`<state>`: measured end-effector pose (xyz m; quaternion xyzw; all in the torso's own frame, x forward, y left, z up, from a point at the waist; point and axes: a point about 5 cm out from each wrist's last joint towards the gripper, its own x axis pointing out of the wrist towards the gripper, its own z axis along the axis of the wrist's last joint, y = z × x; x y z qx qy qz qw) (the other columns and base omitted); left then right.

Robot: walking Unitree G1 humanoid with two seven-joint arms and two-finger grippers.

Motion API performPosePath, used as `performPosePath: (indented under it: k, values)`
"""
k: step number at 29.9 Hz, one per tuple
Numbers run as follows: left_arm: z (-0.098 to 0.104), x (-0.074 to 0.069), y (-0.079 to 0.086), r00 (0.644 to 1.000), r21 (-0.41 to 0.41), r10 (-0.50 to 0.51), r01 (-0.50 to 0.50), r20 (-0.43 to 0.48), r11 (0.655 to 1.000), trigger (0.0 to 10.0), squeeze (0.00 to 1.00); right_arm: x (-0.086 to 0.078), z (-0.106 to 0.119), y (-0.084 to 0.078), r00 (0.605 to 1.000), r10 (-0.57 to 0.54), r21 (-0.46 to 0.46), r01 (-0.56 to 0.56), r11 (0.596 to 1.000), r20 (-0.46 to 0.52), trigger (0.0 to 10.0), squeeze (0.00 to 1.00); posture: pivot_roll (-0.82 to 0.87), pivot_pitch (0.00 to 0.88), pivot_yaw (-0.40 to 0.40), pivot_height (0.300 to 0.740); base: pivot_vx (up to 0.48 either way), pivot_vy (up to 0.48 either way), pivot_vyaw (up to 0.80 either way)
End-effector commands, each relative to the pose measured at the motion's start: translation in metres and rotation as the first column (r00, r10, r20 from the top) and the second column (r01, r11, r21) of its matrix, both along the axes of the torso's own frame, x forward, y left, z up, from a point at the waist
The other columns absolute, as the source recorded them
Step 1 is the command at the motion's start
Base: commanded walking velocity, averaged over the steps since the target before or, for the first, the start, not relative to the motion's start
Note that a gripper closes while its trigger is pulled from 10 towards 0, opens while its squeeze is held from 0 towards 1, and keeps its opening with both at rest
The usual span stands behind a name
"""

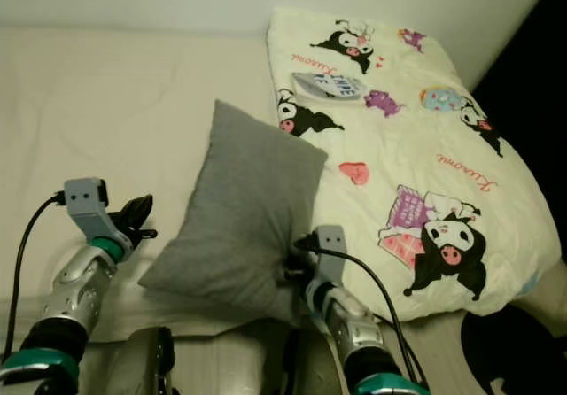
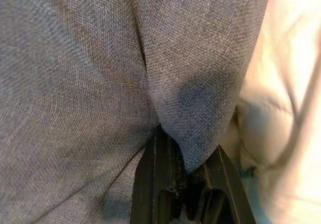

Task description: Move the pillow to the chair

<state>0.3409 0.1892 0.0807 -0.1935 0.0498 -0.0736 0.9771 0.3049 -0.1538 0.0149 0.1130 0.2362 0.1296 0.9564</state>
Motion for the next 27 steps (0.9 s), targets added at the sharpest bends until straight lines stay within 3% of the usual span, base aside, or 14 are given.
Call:
performPosePath:
  k: [1, 3, 12, 21, 27]
  values:
    - [-0.011, -0.003, -0.009, 0.998, -0.082, -0.049, 0.046, -0.041, 0.996, 10.0, 1.00, -0.017, -0.019, -0.015, 0.994, -0.042, -0.025, 0.040, 0.999, -0.097, 0.0, 0.00, 0.01, 0.074, -0.064, 0.595, 0.000, 0.000, 0.00]
    - [-0.014, -0.002, -0.017, 0.994, -0.121, -0.102, 0.097, -0.040, 0.988, 10.0, 1.00, -0.021, -0.024, -0.016, 0.994, -0.026, -0.030, 0.023, 0.999, -0.108, 0.0, 0.00, 0.00, 0.074, -0.058, 0.595, 0.000, 0.000, 0.00]
    - [-0.013, -0.002, -0.027, 0.978, -0.114, -0.209, 0.208, 0.003, 0.971, 10.0, 1.00, -0.025, -0.028, -0.018, 0.993, -0.029, -0.023, 0.027, 0.999, -0.115, 0.0, 0.00, 0.00, 0.076, -0.055, 0.595, 0.000, 0.000, 0.00]
    - [-0.015, -0.004, -0.027, 0.964, -0.088, -0.265, 0.264, -0.001, 0.960, 10.0, 1.00, -0.025, -0.028, -0.014, 0.993, -0.023, -0.014, 0.022, 1.000, -0.116, 0.0, 0.00, 0.01, 0.072, -0.059, 0.595, 0.000, 0.000, 0.00]
    - [-0.025, -0.009, -0.024, 0.951, -0.096, -0.302, 0.296, -0.061, 0.950, 10.0, 1.00, -0.024, -0.027, -0.014, 0.993, -0.010, -0.007, 0.010, 1.000, -0.117, 0.0, 0.00, -0.01, 0.072, -0.062, 0.595, 0.000, 0.000, 0.00]
